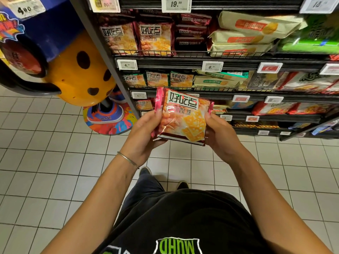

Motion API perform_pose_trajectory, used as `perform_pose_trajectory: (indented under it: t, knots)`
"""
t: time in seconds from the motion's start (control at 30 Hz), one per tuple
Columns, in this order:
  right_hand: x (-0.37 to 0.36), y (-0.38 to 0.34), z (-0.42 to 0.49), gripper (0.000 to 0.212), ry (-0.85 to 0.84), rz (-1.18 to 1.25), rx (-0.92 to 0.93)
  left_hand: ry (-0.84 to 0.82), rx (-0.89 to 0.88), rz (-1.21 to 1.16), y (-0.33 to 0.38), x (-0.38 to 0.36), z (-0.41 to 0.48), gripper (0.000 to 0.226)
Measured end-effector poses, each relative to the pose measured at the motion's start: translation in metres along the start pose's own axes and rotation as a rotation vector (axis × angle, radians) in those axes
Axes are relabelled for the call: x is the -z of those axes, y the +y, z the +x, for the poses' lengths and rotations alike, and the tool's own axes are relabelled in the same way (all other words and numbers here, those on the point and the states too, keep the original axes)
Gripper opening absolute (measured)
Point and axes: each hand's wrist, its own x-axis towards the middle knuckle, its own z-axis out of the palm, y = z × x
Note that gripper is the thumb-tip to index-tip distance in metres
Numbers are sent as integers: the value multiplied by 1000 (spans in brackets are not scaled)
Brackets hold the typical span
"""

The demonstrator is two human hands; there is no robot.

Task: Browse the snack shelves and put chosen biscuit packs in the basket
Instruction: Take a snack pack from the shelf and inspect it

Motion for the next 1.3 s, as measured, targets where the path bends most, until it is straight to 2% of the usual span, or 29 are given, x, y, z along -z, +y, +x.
perform_pose_trajectory:
  t: [0.1, 0.17, 0.33, 0.47, 0.57, 0.73, 0.83, 1.03, 1.1, 1.2, 1.3]
  knots:
    - [-2, 0, -1, 35, -39, 56, -29, -71, 89, -185, -1, 2, 2, 36]
    - [-2, -1, 0, 38, -43, 54, -38, -99, 104, -214, -2, 3, 2, 40]
    - [-2, 0, 2, 55, -74, -60, -48, -117, 41, -24, -4, 0, 2, 48]
    - [0, 7, 4, 47, -22, -91, 2, -88, -10, 43, -8, -4, 6, 40]
    - [2, 7, 4, 51, -13, -68, 28, -90, -9, 86, -11, -2, 10, 30]
    - [3, 5, 4, 61, 26, -24, 73, -101, -18, 189, -14, 3, 13, 39]
    - [6, 5, 5, 61, -12, -46, 101, -90, -66, 235, -19, 5, 16, 39]
    - [8, 1, 2, 85, -91, -26, 135, -89, -171, 223, -21, 6, 19, 38]
    - [8, -2, 1, 81, -88, 16, 156, -95, -176, 235, -21, 5, 19, 39]
    - [10, -4, 3, 63, -41, 37, 170, -91, -193, 256, -21, 1, 19, 38]
    - [13, -3, 5, 67, -18, 105, 135, -88, -193, 222, -18, 1, 19, 47]
